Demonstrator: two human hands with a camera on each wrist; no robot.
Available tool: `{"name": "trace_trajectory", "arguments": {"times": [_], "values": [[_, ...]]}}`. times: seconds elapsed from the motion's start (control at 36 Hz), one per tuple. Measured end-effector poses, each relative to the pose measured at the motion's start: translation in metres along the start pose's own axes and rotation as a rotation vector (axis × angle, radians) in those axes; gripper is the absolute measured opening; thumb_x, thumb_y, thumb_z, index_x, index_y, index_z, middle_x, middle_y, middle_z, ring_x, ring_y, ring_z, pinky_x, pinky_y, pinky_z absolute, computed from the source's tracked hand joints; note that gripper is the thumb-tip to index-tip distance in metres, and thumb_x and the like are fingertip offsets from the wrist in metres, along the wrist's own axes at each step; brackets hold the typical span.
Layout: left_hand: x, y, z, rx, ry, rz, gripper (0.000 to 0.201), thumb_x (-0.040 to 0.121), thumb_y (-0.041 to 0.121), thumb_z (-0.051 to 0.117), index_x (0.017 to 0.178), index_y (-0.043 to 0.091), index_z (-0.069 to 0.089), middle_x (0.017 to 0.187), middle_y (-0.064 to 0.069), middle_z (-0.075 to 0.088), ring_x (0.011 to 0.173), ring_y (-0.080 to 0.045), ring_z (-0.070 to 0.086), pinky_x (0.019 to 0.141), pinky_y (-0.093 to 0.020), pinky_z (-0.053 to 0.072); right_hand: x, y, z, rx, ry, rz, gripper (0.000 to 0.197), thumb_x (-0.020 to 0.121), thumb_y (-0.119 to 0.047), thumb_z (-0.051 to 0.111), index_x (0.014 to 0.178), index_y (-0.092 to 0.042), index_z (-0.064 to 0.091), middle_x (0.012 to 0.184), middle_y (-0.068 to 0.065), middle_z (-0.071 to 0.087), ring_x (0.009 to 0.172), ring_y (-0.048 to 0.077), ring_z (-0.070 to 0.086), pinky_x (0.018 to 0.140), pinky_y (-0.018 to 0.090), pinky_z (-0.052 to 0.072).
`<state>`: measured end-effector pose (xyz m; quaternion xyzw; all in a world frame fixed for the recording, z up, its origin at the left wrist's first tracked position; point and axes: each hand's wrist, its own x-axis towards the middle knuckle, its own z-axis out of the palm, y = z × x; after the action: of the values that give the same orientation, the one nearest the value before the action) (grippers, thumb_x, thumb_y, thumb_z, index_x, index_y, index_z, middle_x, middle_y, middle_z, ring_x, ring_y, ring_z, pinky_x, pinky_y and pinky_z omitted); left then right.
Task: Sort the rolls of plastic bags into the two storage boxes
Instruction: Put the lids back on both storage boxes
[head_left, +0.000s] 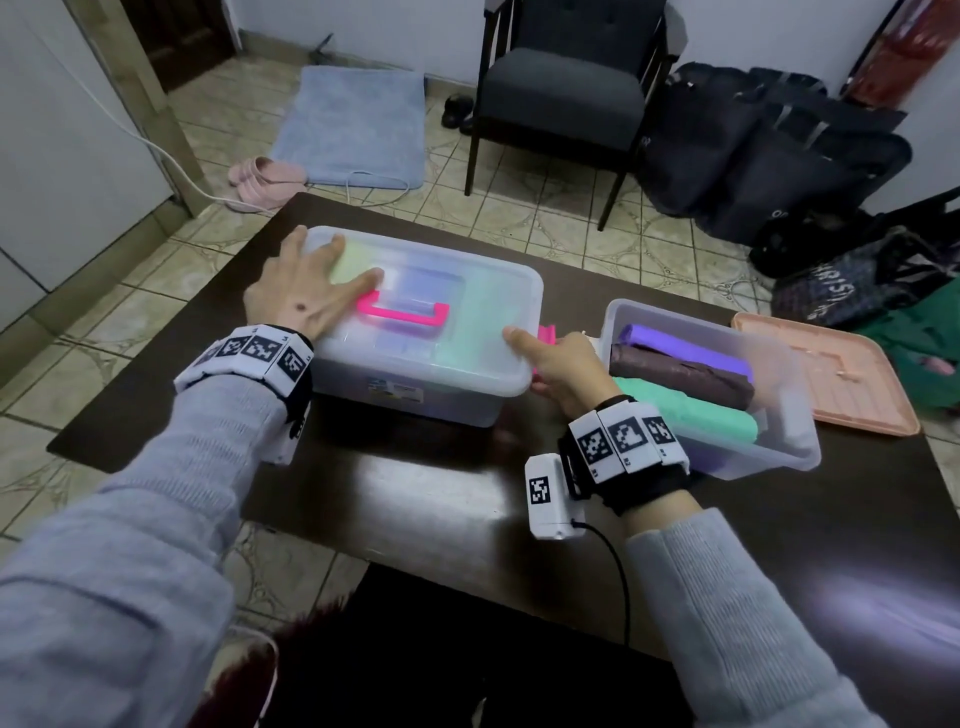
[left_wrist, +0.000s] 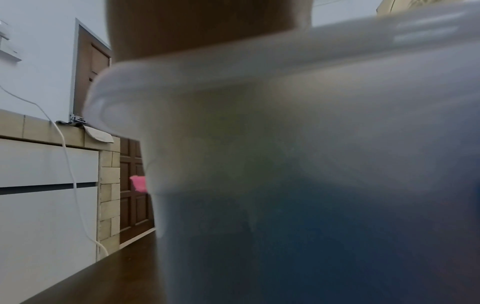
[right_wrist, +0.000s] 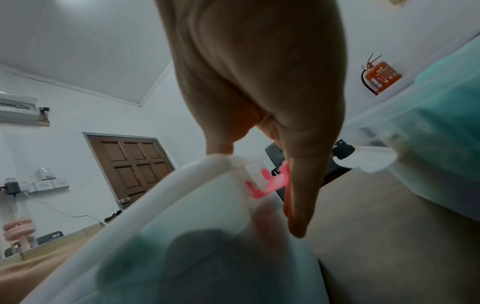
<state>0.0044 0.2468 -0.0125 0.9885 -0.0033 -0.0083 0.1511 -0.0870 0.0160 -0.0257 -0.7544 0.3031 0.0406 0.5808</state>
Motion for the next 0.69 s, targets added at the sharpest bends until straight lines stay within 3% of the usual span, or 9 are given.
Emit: {"name": "trace_trajectory", "arguments": {"times": [0.06,0.11,0.22,0.33,0.42,0.53,0.69], "values": [[0.000,0.000,0.001,-0.005,0.008,0.007,0.068,0.088,0.070,0.029,0.146,0.035,0.026,0.158,-0.005,0.011,0.135,-0.037,0.030,0.099,-0.058,0.033,0.000,0.000,0.003,-0.022,0.046,-0.020,0.064,0.070,-0.048,0.075,0.106,0.002,0.057,0.105,0.016,0.067,0.090,0.029,0.065,0.085,0.046,0.054],[0.001,-0.001,0.002,-0.009,0.016,0.000,0.061,0.091,0.066,0.025,0.145,0.037,0.028,0.158,-0.003,0.012,0.134,-0.037,0.032,0.099,-0.057,0.033,-0.005,-0.003,0.004,-0.072,0.078,-0.047,0.058,0.077,-0.044,0.072,0.110,0.000,0.054,0.112,0.015,0.064,0.101,0.030,0.062,0.090,0.044,0.051],[0.002,-0.002,0.003,-0.018,0.015,-0.012,0.053,0.095,0.058,0.024,0.143,0.038,0.029,0.158,-0.001,0.012,0.133,-0.036,0.033,0.099,-0.055,0.034,-0.010,-0.005,0.004,-0.226,0.158,-0.170,0.043,0.089,-0.033,0.062,0.111,0.004,0.055,0.112,0.016,0.061,0.105,0.032,0.057,0.073,0.028,0.038],[0.001,-0.002,0.002,-0.019,0.008,-0.013,0.052,0.096,0.056,0.026,0.144,0.037,0.029,0.158,-0.001,0.012,0.133,-0.036,0.032,0.099,-0.055,0.033,-0.018,-0.007,0.010,-0.320,0.207,-0.245,0.034,0.093,-0.026,0.055,0.112,0.002,0.056,0.116,0.019,0.060,0.107,0.033,0.054,0.071,0.025,0.031],[0.001,-0.001,0.002,-0.022,0.010,-0.010,0.053,0.096,0.057,0.026,0.145,0.037,0.029,0.158,0.000,0.012,0.134,-0.035,0.031,0.100,-0.055,0.033,-0.020,-0.012,0.011,-0.372,0.209,-0.249,0.034,0.094,-0.023,0.053,0.117,0.002,0.053,0.122,0.019,0.058,0.111,0.033,0.053,0.071,0.024,0.032],[0.001,-0.002,0.002,-0.023,0.008,-0.010,0.053,0.096,0.057,0.026,0.145,0.037,0.028,0.158,0.000,0.011,0.135,-0.035,0.031,0.100,-0.055,0.032,-0.022,-0.016,0.016,-0.408,0.212,-0.248,0.029,0.096,-0.018,0.049,0.119,0.000,0.051,0.123,0.019,0.058,0.113,0.034,0.054,0.083,0.032,0.041],[0.001,-0.002,0.001,-0.026,0.005,-0.001,0.052,0.096,0.056,0.026,0.145,0.037,0.028,0.158,0.001,0.011,0.134,-0.035,0.031,0.100,-0.053,0.033,-0.023,-0.016,0.018,-0.417,0.190,-0.225,0.030,0.098,-0.016,0.046,0.123,-0.001,0.046,0.126,0.019,0.055,0.116,0.035,0.051,0.085,0.033,0.040]]}}
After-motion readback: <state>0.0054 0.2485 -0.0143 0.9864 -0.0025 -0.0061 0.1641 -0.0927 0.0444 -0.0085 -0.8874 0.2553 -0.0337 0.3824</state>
